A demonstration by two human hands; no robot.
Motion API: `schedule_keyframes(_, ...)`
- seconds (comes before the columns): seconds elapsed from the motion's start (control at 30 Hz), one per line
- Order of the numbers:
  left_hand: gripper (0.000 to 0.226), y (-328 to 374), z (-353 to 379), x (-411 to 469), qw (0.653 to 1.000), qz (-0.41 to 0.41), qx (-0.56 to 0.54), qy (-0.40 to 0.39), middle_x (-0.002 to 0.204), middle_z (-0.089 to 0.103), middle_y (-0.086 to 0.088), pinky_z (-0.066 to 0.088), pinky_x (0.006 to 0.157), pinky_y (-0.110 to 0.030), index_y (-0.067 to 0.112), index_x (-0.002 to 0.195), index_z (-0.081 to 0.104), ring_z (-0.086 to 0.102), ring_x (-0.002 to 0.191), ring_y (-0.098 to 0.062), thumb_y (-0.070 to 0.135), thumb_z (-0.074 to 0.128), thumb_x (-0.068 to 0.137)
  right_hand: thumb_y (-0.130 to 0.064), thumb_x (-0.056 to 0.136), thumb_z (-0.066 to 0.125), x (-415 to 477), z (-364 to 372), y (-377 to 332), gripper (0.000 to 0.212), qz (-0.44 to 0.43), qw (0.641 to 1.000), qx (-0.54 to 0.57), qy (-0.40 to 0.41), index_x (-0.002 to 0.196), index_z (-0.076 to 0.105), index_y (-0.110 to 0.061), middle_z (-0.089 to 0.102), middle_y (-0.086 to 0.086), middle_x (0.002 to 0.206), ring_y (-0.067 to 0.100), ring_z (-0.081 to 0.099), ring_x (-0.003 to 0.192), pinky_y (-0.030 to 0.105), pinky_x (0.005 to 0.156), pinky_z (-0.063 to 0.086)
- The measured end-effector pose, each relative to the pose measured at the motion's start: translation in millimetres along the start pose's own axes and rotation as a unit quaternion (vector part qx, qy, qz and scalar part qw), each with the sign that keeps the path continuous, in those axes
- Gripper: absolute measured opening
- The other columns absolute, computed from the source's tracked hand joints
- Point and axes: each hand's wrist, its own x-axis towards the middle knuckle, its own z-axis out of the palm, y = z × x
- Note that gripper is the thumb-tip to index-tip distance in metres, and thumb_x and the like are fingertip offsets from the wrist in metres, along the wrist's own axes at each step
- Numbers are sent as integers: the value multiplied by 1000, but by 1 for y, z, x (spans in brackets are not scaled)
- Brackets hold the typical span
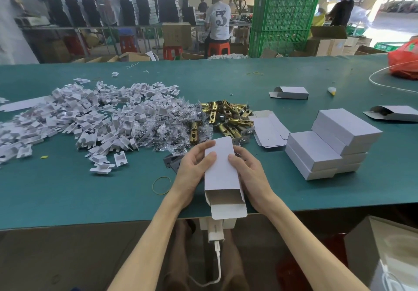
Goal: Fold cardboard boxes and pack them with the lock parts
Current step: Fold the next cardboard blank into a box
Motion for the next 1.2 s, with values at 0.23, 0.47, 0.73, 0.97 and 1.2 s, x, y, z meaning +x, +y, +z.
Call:
schedule_keyframes(0.23, 50, 0, -1, 0, 1000, -11, 11, -8, 121, 74, -8, 62, 80, -38, 24, 135, 61, 74, 104, -29, 33, 77, 88, -27, 100, 62, 0, -1, 0, 33, 2, 1000, 11, -10, 133, 59, -24, 75, 6, 105, 28, 73, 93, 36, 75, 60)
schedule_keyframes(0.47, 34, -4, -2, 3, 999, -14, 24, 21, 111, 77, -13, 62, 75, -34, 11, 127, 64, 73, 96, -29, 21, 73, 96, -33, 91, 71, -1, 1, -1, 46, 14, 1000, 25, -7, 131, 52, -19, 76, -2, 100, 19, 74, 89, 29, 70, 58)
schedule_keyframes(0.73, 47, -3, -1, 2, 998, -7, 53, 20, 112, 73, -16, 57, 77, -41, 15, 122, 63, 71, 92, -25, 42, 75, 86, -42, 87, 71, -2, -1, -3, 51, 17, 1000, 17, -4, 127, 51, -18, 76, -8, 94, 13, 74, 81, 22, 63, 55)
schedule_keyframes(0.97, 52, -5, -3, 4, 999, -17, 27, 19, 114, 76, -13, 58, 88, -46, 10, 126, 64, 72, 101, -29, 39, 77, 85, -50, 88, 67, -3, 1, -4, 48, 20, 1000, 1, 6, 123, 53, -20, 76, -8, 91, 10, 73, 79, 20, 62, 54)
schedule_keyframes(1.2, 80, 8, -18, 7, 982, 15, -176, 72, 103, 75, -4, 61, 73, -34, 6, 123, 63, 71, 92, -17, 50, 95, 64, -64, 92, 45, 0, 3, -5, 64, 51, 996, 62, 29, 124, 64, -12, 70, 21, 117, 34, 68, 98, 45, 84, 52)
